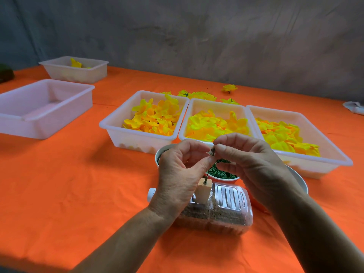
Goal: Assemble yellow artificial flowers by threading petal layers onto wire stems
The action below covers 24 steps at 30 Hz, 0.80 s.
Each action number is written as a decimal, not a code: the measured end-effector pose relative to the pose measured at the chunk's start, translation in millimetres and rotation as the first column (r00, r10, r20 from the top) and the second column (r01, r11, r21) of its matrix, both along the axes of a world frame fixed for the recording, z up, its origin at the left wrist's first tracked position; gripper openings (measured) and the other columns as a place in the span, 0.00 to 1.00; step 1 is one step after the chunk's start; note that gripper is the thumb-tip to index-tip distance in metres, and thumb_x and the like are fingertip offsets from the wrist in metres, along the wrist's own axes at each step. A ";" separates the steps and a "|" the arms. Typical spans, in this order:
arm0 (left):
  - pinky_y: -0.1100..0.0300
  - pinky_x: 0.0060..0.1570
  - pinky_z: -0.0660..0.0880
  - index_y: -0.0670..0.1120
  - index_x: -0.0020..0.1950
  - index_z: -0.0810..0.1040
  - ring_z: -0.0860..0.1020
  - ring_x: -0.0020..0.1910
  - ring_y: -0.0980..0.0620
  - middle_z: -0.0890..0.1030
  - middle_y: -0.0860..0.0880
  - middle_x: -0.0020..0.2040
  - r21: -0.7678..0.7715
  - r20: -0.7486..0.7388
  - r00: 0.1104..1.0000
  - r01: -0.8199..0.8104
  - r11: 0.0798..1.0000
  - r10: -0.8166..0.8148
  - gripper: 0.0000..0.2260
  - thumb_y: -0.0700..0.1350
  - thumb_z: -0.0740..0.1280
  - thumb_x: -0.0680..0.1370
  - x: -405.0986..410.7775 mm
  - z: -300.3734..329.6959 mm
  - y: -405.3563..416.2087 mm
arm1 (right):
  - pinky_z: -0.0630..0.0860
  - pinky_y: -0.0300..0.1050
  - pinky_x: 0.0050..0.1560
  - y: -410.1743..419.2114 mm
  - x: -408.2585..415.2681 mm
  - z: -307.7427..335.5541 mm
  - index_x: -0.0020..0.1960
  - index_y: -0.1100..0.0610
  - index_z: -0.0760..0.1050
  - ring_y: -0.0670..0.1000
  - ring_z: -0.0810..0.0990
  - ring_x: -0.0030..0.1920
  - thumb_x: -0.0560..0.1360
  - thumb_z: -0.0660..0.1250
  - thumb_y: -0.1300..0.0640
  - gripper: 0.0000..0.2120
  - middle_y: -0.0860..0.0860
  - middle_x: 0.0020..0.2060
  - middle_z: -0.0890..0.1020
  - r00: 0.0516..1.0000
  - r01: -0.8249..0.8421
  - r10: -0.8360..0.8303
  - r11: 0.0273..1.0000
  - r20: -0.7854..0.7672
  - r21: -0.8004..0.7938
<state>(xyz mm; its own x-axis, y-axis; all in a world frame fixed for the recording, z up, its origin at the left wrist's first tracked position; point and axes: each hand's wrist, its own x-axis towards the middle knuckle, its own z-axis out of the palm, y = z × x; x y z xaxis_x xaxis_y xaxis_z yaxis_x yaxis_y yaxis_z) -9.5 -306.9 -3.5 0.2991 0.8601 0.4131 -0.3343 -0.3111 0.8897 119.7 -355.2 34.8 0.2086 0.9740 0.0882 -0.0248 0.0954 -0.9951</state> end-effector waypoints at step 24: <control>0.68 0.34 0.75 0.48 0.41 0.79 0.80 0.33 0.60 0.82 0.53 0.33 0.006 -0.006 1.000 -0.008 1.000 0.008 0.10 0.34 0.73 0.69 1.4 -0.5 1.3 | 0.74 0.32 0.36 1.7 -4.5 7.5 0.40 0.52 0.83 0.41 0.80 0.35 0.69 0.72 0.63 0.07 0.47 0.34 0.84 0.934 0.000 -0.086 0.970 0.346 0.242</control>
